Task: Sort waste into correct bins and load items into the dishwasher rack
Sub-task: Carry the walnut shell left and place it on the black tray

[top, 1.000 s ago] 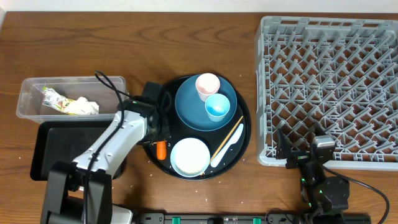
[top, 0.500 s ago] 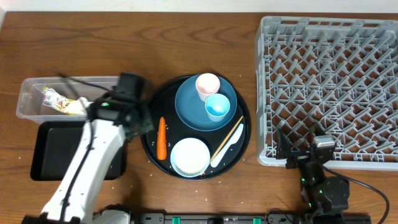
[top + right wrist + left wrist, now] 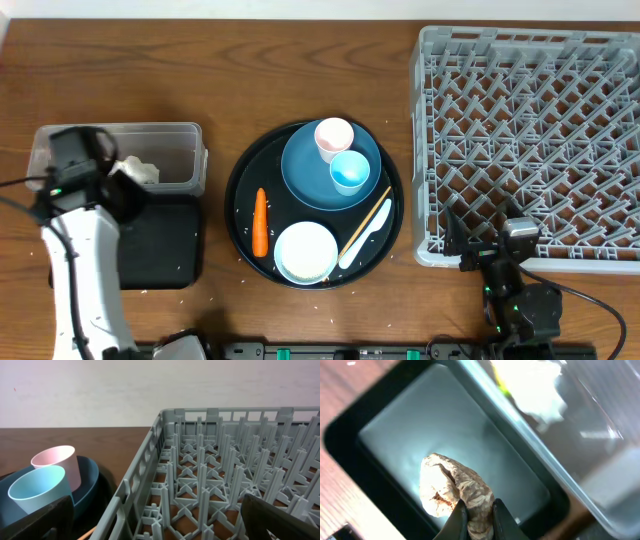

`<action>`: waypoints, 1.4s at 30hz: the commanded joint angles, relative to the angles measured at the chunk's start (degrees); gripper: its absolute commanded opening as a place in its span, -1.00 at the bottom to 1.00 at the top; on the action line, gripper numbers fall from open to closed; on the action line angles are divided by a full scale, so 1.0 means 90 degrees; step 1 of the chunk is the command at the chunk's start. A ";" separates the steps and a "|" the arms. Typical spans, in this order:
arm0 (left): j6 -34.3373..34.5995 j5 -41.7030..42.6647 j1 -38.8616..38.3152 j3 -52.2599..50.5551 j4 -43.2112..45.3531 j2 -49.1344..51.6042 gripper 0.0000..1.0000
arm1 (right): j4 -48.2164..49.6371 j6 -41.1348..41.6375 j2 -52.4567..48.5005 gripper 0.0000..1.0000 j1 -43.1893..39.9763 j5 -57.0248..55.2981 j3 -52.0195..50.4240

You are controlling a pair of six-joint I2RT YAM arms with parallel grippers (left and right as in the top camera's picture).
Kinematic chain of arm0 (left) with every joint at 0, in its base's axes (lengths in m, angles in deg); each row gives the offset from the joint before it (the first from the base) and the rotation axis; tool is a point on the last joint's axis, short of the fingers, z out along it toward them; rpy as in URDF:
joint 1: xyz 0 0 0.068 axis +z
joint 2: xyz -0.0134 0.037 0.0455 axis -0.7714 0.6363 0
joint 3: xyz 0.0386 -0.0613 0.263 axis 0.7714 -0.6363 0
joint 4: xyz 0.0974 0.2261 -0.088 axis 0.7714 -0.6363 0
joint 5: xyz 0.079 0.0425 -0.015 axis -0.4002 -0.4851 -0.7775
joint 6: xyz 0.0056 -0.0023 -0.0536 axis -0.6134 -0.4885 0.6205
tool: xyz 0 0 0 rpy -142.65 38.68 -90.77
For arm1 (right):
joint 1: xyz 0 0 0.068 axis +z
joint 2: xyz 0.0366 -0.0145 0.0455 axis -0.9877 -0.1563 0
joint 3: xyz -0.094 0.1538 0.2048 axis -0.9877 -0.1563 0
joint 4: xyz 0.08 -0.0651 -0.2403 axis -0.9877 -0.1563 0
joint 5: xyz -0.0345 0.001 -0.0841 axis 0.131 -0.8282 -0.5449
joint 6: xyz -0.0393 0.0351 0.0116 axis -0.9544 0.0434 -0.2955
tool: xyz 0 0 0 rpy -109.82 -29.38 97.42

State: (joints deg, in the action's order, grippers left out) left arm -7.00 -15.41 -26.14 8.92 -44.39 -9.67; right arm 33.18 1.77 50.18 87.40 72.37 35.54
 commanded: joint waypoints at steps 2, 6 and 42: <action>0.0070 -0.0092 0.0765 0.0129 0.0019 0.0316 -0.88 | -0.0027 0.0032 0.0024 0.98 -0.0066 0.0002 -0.0007; 0.0282 -0.0092 0.1226 0.0095 -0.0019 0.0712 -0.88 | -0.0027 0.0032 0.0024 0.99 -0.0066 0.0002 -0.0007; 0.0396 0.1515 0.1887 0.0245 0.0580 0.0954 -0.03 | -0.0027 0.0032 0.0024 0.99 -0.0066 0.0002 -0.0007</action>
State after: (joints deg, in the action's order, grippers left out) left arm -2.76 -6.47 -7.72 8.94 -38.56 4.36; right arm 33.16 1.77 50.18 87.40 72.37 35.54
